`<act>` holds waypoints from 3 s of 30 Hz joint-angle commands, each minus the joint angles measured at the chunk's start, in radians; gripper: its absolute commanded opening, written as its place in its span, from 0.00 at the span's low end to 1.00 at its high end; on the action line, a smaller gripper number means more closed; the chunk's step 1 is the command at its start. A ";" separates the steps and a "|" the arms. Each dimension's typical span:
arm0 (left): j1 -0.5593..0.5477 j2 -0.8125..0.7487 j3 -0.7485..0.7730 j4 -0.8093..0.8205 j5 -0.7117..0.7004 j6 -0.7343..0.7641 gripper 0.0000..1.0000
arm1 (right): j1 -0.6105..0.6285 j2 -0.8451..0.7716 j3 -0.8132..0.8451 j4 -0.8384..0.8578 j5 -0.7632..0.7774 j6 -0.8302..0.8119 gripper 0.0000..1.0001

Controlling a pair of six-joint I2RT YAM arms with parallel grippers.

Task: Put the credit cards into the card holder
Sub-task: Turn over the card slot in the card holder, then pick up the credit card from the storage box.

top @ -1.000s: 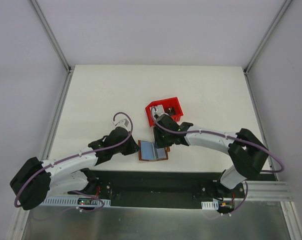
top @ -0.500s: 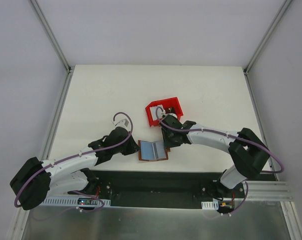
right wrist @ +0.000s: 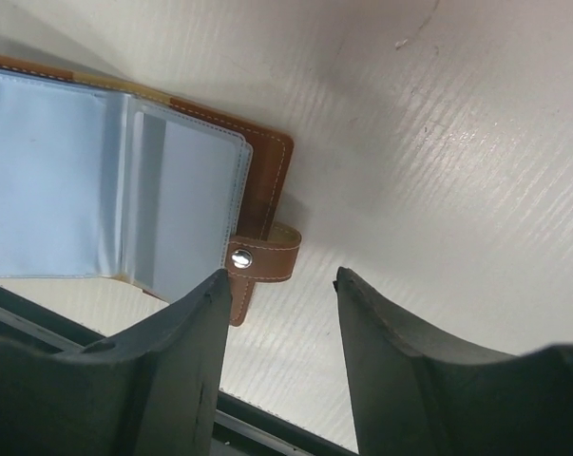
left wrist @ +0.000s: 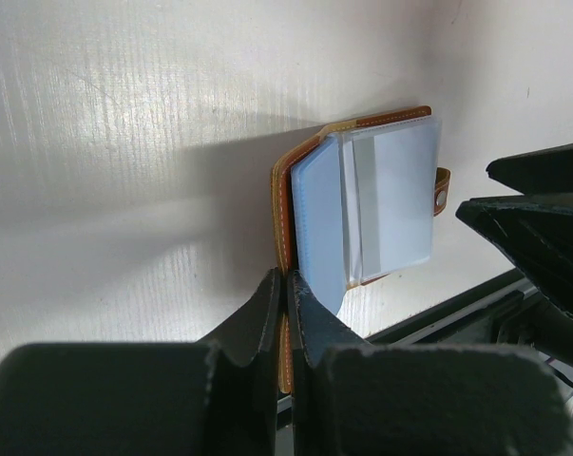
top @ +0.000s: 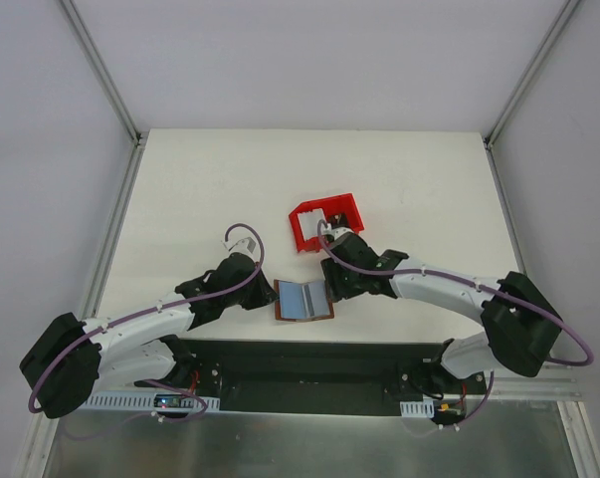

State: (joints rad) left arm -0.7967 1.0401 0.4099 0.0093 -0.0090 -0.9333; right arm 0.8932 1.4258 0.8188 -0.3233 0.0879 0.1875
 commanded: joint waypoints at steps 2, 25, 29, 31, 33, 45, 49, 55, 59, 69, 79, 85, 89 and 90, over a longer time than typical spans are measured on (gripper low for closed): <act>0.007 0.003 0.026 -0.006 -0.006 0.011 0.00 | 0.001 -0.025 -0.033 0.030 -0.045 -0.030 0.52; 0.007 0.018 0.033 -0.006 -0.002 0.014 0.00 | 0.038 -0.002 -0.141 0.147 0.271 0.148 0.55; 0.007 0.018 0.033 -0.006 0.001 0.017 0.00 | 0.009 -0.036 -0.167 0.135 0.282 0.194 0.55; 0.007 0.015 0.033 -0.006 0.001 0.016 0.00 | -0.008 -0.066 -0.184 0.118 0.283 0.219 0.56; 0.007 0.018 0.035 -0.006 0.001 0.017 0.00 | -0.023 -0.106 -0.199 0.112 0.271 0.222 0.56; 0.007 0.026 0.056 -0.006 0.000 0.024 0.00 | -0.129 -0.269 -0.041 0.035 0.069 0.135 0.55; 0.007 0.026 0.063 -0.006 -0.003 0.025 0.00 | -0.183 -0.200 0.074 0.040 -0.031 0.080 0.56; 0.007 0.028 0.067 -0.006 -0.005 0.034 0.00 | -0.246 -0.015 0.267 0.052 -0.172 0.015 0.57; 0.007 0.026 0.067 -0.006 -0.012 0.036 0.00 | -0.290 0.126 0.391 0.026 -0.243 -0.019 0.62; 0.010 0.047 0.072 -0.006 -0.016 0.044 0.00 | -0.376 0.442 0.632 -0.039 -0.370 -0.088 0.71; 0.022 0.064 0.070 -0.006 -0.008 0.044 0.00 | -0.395 0.578 0.697 -0.017 -0.424 -0.102 0.73; 0.028 0.074 0.073 -0.006 -0.002 0.047 0.00 | -0.404 0.573 0.691 0.006 -0.493 -0.095 0.71; 0.030 0.078 0.075 -0.006 0.001 0.047 0.00 | -0.412 0.561 0.686 0.020 -0.546 -0.091 0.65; 0.030 0.080 0.075 -0.006 0.003 0.047 0.00 | -0.413 0.559 0.684 0.021 -0.553 -0.089 0.64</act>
State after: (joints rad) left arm -0.7769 1.1099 0.4507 0.0017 -0.0082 -0.9020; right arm 0.4911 2.0102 1.4807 -0.3286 -0.3862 0.1036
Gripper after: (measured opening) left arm 0.007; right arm 0.666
